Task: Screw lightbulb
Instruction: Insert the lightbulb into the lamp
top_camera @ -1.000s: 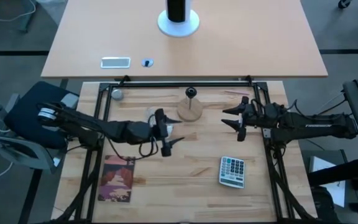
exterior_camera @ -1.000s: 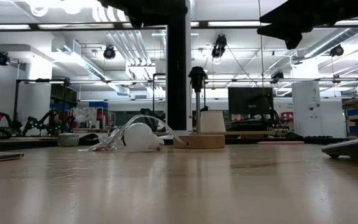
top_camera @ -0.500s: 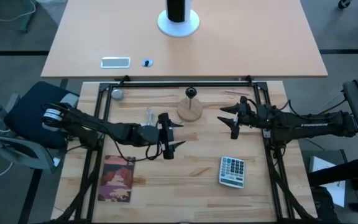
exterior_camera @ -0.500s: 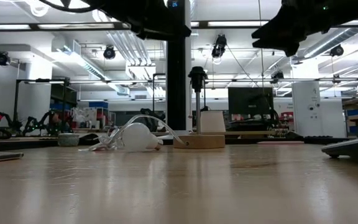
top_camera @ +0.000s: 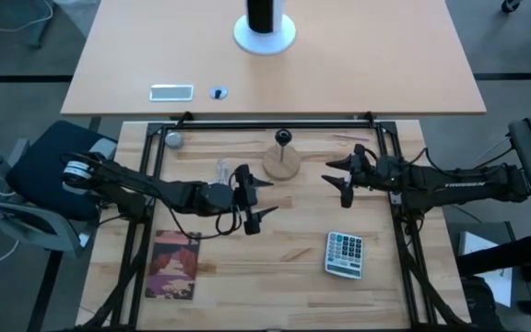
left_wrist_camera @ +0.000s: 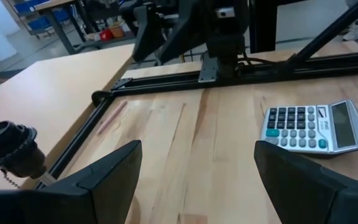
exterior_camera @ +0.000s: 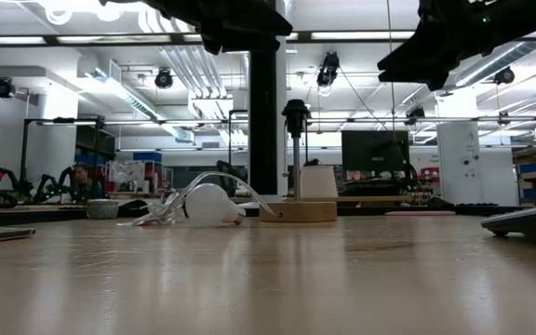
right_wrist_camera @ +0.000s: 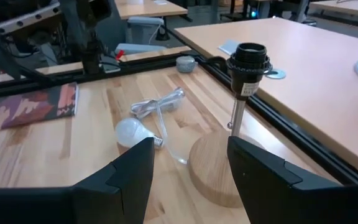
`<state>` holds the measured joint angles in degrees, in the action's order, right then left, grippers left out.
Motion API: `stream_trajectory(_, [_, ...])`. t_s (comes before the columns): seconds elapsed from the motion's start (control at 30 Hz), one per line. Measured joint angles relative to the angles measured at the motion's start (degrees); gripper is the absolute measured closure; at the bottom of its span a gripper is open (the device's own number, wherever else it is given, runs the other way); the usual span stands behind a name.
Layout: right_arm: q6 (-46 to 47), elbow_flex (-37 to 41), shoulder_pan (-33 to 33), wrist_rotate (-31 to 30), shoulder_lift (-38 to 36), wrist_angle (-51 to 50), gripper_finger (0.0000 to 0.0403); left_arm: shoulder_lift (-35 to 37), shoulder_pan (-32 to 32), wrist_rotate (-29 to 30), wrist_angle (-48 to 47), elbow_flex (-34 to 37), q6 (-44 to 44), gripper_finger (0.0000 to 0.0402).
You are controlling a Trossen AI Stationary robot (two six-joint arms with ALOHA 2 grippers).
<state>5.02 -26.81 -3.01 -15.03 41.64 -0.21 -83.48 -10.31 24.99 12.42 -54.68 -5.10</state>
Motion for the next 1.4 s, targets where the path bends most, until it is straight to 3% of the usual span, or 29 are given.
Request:
stream_trajectory(0.3, [-0.6, 0.0, 0.0, 0.0, 2.6, 0.0, 0.0204, -0.2, 0.2, 1.1, 0.1, 0.0, 2.5, 0.0099])
stream_trajectory(0.4, [-0.2, 0.0, 0.0, 0.0, 3.1, 0.0, 0.0204, -0.3, 0.7, 8.7, -2.9, 0.0, 5.4, 0.0099])
stream_trajectory(0.5, [1.3, 0.0, 0.0, 0.0, 3.1, -0.3, 0.0204, 0.4, 2.6, 15.2, -12.5, -0.1, 10.6, 0.0100])
stream_trajectory(0.6, [2.3, 0.0, 0.0, -0.1, 3.0, -1.3, 0.0204, 0.6, 6.2, 11.1, -22.0, -1.2, 20.2, 0.0109])
stream_trajectory(0.7, [2.9, 0.1, 0.0, -0.1, 2.8, -1.8, 0.0204, 0.5, 10.6, 0.9, -27.6, -1.0, 27.1, 0.0124])
stream_trajectory(0.9, [3.6, 0.1, 0.0, -0.1, 2.8, -2.2, 0.0204, -1.6, 14.4, -11.3, -32.6, -0.9, 27.8, 0.0141])
stream_trajectory(1.17, [4.4, 0.1, 0.0, -0.1, 2.8, -3.0, 0.0204, -7.6, 14.5, -12.1, -34.4, -0.8, 22.1, 0.0143])
stream_trajectory(1.4, [4.5, 0.1, 0.0, 0.0, 2.8, -3.0, 0.0204, -13.5, 14.6, -11.9, -34.0, -0.9, 23.4, 0.0143])
